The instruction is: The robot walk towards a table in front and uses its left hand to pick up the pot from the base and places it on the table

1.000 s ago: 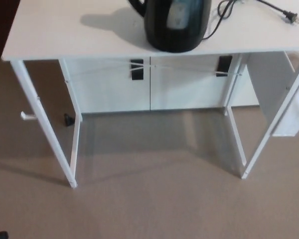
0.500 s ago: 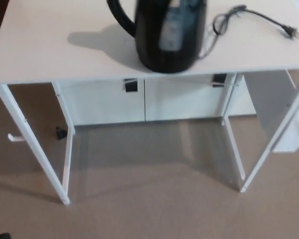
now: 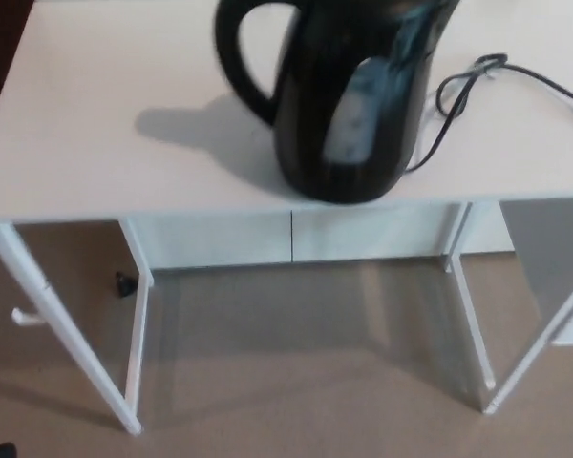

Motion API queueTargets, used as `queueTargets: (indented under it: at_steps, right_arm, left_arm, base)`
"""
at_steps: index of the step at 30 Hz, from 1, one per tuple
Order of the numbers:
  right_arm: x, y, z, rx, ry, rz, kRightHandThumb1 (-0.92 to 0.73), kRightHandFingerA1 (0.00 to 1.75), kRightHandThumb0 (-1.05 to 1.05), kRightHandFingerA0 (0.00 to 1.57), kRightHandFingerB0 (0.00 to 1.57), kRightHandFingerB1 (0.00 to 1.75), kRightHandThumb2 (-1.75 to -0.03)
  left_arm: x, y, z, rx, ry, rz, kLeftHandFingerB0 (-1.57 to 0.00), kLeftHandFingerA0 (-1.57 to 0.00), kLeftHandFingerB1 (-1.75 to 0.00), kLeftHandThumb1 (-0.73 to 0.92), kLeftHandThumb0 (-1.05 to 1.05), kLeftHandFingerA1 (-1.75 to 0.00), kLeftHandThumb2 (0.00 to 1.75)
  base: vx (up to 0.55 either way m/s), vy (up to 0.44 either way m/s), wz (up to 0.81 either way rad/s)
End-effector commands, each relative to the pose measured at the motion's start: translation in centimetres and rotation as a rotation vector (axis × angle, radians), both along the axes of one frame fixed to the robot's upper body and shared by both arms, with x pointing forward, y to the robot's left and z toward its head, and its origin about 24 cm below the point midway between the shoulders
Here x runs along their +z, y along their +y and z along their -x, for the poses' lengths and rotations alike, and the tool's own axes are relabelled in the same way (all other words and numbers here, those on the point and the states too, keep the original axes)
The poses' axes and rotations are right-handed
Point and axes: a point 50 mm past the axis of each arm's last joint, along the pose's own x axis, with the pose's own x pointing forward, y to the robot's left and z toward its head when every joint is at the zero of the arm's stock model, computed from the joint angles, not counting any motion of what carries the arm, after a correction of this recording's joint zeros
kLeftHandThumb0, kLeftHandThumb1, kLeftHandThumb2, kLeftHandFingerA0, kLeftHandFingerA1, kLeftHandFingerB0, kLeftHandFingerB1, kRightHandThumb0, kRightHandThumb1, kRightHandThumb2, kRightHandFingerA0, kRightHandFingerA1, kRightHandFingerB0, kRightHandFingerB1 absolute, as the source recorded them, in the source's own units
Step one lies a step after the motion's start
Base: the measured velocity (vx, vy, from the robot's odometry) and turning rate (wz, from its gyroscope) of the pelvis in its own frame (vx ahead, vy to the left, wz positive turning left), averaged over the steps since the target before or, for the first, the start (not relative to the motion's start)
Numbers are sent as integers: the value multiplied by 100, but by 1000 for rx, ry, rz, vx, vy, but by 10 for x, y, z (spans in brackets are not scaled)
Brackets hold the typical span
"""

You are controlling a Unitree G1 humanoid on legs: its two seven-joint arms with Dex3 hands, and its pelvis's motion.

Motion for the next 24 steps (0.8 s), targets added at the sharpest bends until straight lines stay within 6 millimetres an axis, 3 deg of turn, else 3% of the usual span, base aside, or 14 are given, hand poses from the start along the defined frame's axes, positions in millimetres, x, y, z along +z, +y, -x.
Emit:
queueTargets:
  at_steps: [1,13,14,16,17,19,21,22,24]
  right_arm:
    - [2,-6,2,-9,0,19,-69,47,-14,26,20,36,-63]
    - [2,-5,4,-6,1,20,-71,36,-21,17,20,35,-64]
    - [2,-5,4,-16,-1,16,-70,36,-23,16,21,35,-64]
    - [2,-5,2,-36,-11,25,-70,38,-18,19,29,42,-64]
    - [3,-5,2,-34,-19,43,-53,49,-8,11,32,60,-93]
    - [4,-4,2,-22,-30,69,-53,49,-4,11,39,64,-94]
    - [4,-3,2,-46,-41,33,-53,49,-7,10,32,60,-94]
    - [3,-3,3,-50,-34,13,-69,37,-19,17,22,36,-63]
    - [2,-3,4,-34,-28,12,-70,36,-19,15,19,34,-63]
  left_arm:
    - [2,4,2,-2,7,-21,-54,-55,-54,49,-34,-61,82]
    - [2,4,4,-8,16,-24,-54,-55,-54,50,-34,-61,83]
    - [2,4,4,-22,11,-28,-63,-57,-41,59,-29,-48,58]
    - [3,4,4,-34,6,-27,-63,-56,-41,59,-29,-47,58]
    - [3,4,3,-30,8,-28,-63,-56,-41,59,-29,-47,58]
    - [3,4,2,-17,12,-26,-65,-58,-41,60,-28,-47,58]
    - [2,5,3,-7,15,-19,-65,-58,-41,60,-28,-47,58]
    - [2,4,3,-17,13,-22,-64,-57,-41,60,-28,-47,58]
    - [2,4,3,-20,16,-29,-64,-58,-41,61,-29,-47,58]
  base:
    - [309,-161,-1]
    - [194,50,-4]
    - [480,219,-6]
    - [449,182,2]
    - [215,100,9]
    - [125,82,5]
    - [116,28,7]
    - [82,-3,5]
    - [44,-19,3]
